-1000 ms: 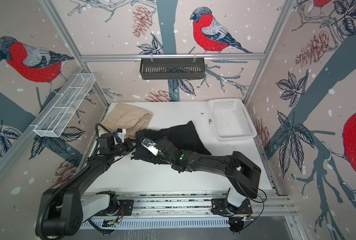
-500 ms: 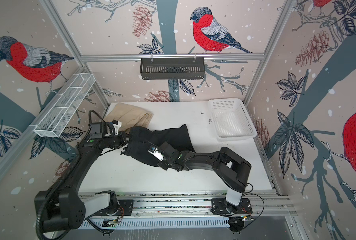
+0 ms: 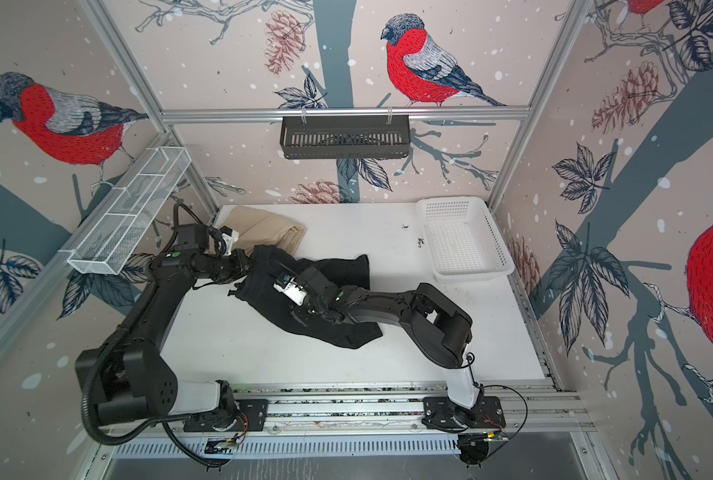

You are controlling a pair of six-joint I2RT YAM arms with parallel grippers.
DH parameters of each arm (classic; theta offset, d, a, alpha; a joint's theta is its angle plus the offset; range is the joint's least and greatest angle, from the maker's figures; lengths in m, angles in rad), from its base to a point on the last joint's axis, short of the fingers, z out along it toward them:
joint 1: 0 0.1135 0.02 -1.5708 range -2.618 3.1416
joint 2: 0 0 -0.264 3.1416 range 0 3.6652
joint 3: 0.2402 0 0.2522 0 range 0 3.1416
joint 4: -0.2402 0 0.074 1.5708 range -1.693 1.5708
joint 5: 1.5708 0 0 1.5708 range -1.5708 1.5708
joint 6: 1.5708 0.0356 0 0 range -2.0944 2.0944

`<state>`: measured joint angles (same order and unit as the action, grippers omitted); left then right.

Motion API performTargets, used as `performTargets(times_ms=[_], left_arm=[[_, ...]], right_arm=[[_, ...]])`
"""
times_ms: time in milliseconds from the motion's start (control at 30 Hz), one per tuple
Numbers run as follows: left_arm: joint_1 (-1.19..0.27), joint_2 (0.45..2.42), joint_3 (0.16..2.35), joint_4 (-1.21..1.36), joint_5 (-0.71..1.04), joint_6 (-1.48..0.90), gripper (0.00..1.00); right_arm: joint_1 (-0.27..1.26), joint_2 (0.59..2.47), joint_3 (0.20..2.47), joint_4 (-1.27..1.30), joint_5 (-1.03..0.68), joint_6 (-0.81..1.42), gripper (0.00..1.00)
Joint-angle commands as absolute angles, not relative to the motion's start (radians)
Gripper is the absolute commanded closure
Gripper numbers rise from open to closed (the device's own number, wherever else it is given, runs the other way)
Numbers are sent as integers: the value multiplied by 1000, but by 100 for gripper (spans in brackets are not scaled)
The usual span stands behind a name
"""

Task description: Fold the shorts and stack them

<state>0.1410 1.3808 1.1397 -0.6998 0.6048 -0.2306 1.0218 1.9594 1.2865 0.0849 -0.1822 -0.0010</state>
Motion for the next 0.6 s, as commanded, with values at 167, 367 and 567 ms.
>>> performTargets(times_ms=[167, 367, 567], left_arm=[[141, 1390, 1189, -745, 613, -182, 100], [143, 1380, 1217, -765, 609, -183, 100], [141, 1367, 1215, -782, 598, -172, 100]], right_arm=[[933, 2005, 1351, 4, -151, -78, 82], [913, 2129, 1465, 17, -164, -100, 86], [900, 2239, 1591, 48, -167, -59, 88]])
